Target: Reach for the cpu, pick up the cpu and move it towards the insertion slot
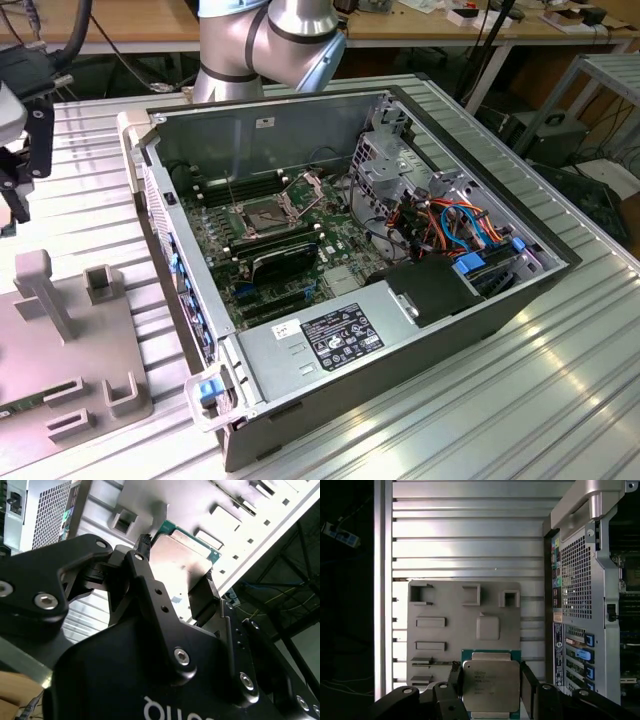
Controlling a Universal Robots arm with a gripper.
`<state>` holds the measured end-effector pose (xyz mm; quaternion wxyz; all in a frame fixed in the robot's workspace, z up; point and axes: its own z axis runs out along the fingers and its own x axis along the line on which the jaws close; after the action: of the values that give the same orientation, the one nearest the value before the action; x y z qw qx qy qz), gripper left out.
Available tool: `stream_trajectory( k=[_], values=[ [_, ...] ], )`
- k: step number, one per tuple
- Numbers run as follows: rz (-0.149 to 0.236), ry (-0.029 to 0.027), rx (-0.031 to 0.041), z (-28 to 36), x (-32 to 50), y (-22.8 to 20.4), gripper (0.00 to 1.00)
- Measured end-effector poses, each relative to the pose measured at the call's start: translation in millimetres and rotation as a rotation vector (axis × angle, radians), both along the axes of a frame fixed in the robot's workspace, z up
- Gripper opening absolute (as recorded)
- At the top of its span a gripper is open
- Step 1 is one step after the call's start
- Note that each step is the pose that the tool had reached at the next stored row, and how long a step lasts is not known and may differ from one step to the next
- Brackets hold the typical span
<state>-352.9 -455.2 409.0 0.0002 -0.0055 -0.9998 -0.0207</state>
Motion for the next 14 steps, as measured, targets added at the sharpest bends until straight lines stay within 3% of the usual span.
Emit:
stream_trajectory(
  k=[3, 9, 12, 14],
  values=[
    [0.0, 0.0001, -0.0001, 0.1, 10.0, 0.1, 0.55],
    [0.0, 0.0001, -0.0001, 0.1, 20.1, 0.3, 0.55],
    [0.0, 0.0002, -0.0001, 0.1, 25.5, 1.7, 0.55],
    [0.0, 0.0, 0.0, 0.0, 34.2, 4.0, 0.55]
  ],
)
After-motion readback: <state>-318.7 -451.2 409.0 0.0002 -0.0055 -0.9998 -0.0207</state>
